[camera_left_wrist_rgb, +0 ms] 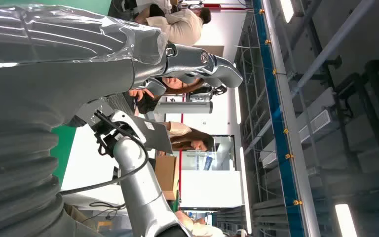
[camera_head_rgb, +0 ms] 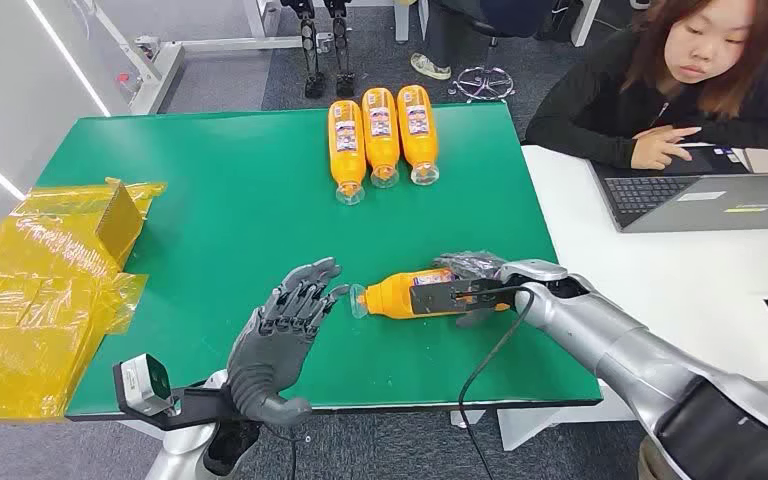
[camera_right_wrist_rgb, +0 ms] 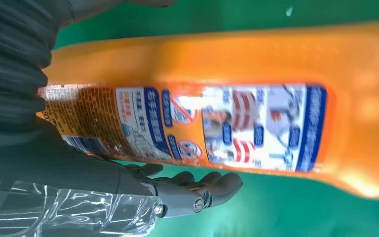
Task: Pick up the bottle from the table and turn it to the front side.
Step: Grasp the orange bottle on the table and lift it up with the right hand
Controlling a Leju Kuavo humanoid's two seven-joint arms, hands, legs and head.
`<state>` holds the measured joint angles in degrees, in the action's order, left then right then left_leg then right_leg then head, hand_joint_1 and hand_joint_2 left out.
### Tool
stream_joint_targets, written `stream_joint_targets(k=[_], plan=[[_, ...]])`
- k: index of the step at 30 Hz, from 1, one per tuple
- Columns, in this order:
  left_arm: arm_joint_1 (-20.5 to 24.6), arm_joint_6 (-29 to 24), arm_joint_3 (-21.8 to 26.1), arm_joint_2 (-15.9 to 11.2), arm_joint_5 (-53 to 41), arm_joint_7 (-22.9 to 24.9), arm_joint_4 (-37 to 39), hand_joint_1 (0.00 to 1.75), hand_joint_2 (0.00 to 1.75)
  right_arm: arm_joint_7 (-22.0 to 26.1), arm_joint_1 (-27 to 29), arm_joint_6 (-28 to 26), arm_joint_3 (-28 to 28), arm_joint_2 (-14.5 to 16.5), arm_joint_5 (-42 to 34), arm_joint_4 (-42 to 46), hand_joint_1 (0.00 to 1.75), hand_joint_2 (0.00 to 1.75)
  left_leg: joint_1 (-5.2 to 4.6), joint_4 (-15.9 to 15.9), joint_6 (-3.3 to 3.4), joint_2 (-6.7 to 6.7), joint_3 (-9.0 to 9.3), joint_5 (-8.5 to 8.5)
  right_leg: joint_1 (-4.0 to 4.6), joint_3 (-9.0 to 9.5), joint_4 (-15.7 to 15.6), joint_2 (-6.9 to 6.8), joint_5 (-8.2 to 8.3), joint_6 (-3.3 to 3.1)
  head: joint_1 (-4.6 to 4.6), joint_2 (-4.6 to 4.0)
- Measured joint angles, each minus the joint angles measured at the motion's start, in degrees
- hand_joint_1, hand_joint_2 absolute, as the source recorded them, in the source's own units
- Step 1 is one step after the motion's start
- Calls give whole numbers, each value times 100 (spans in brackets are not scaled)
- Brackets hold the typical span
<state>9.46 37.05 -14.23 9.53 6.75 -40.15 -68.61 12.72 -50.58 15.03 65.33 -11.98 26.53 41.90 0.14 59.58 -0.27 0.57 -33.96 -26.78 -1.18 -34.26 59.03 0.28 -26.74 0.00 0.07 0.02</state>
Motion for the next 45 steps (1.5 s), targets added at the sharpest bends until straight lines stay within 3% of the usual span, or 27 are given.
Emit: stream_joint_targets(k=[19, 23, 24, 45], plan=[[34, 40, -17, 2, -42, 1, 109, 0, 175, 166, 113, -97, -148, 200, 182, -374, 4, 175, 1, -1, 0, -1, 2, 0, 1, 4, 0, 0, 0, 0, -1, 0], [35, 44, -17, 2, -51, 1, 118, 0, 175, 172, 116, -151, -175, 228, 187, -422, 170, 175, 1, 0, 0, -1, 4, 0, 1, 6, 0, 0, 0, 0, -1, 0], [35, 49, -17, 2, -56, 0, 119, 0, 175, 184, 122, -189, -196, 237, 196, -435, 175, 175, 1, 0, 0, -1, 5, 0, 1, 6, 0, 0, 0, 0, 0, 0], [35, 61, -17, -3, -120, 0, 131, 0, 175, 206, 473, -685, -746, 267, 529, -334, 175, 175, 0, 0, 0, -1, 5, 0, 1, 6, 0, -1, 0, 0, -1, 0]])
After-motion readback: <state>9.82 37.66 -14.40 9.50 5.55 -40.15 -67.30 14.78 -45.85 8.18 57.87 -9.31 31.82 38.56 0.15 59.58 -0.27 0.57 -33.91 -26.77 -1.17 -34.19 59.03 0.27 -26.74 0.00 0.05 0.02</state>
